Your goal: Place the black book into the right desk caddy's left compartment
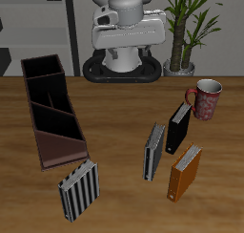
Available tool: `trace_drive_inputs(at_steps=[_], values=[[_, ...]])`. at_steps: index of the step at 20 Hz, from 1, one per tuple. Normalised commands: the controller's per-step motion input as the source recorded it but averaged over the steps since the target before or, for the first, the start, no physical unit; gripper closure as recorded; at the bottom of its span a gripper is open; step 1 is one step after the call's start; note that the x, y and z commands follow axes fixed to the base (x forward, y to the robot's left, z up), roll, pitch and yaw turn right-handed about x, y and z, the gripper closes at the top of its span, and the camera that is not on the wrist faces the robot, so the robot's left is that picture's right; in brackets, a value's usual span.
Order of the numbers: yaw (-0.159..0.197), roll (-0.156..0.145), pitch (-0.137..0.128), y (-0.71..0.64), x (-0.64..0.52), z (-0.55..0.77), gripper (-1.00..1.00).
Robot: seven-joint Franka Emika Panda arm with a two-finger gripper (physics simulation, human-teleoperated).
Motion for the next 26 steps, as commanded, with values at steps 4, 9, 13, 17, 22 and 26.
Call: trace_drive_inputs(at_steps=[4, 9, 13, 17, 22, 26], values=[[0.002, -0.019, -0.028, 0.06, 0.00, 0.06, -1.00], [-0.029, -0.012, -0.018, 0.15, -0.01, 0.03, -1.00], [-0.037, -0.014, -0.008, 0.28, 0.00, -0.01, -1.00], [-0.056, 0.027, 0.014, 0.46, 0.01, -0.06, -1.00], [-0.019, 0.052, -0.013, 0.55, -0.02, -0.01, -1.00], [-0.041, 0.034, -0.024, 0.51, 0.02, -0.04, -1.00]])
